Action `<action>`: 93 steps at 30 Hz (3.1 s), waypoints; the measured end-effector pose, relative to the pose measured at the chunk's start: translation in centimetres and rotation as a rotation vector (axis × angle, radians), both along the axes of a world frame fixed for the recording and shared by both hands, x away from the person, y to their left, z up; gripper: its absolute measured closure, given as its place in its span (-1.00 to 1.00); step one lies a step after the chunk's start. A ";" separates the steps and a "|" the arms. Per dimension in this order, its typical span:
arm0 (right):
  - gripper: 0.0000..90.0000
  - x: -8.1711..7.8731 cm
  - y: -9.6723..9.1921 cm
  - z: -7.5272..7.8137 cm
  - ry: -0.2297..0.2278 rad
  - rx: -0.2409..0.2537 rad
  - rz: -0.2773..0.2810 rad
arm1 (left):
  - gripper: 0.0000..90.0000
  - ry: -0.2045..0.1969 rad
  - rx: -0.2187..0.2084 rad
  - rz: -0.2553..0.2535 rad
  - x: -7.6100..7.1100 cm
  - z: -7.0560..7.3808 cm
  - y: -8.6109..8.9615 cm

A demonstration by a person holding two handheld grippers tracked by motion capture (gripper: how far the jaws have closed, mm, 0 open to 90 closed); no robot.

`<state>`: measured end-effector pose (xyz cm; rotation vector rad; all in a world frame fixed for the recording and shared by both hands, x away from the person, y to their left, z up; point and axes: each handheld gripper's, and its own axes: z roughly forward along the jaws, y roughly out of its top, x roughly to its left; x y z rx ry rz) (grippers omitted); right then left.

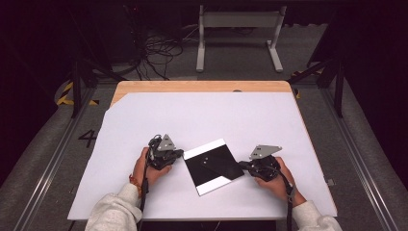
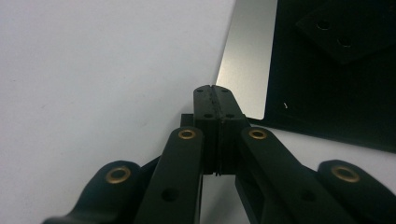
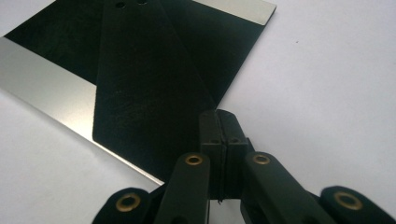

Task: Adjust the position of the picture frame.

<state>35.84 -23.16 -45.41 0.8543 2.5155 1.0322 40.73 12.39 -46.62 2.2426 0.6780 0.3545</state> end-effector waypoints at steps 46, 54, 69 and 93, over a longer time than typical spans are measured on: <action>1.00 -3.6 -1.2 -0.4 0.008 0.063 -0.028 | 0.87 -0.066 0.050 -0.055 -1.6 0.0 -2.3; 1.00 -4.2 -1.0 -0.4 0.017 0.063 -0.023 | 0.89 -0.058 0.047 -0.047 -0.5 0.1 -2.9; 1.00 -5.0 -0.5 -0.4 0.029 0.060 -0.004 | 0.89 -0.042 0.027 -0.044 0.7 0.1 -3.4; 0.75 -5.0 -0.8 0.0 0.059 0.045 0.024 | 0.27 -0.074 0.045 -0.090 -5.2 2.1 1.0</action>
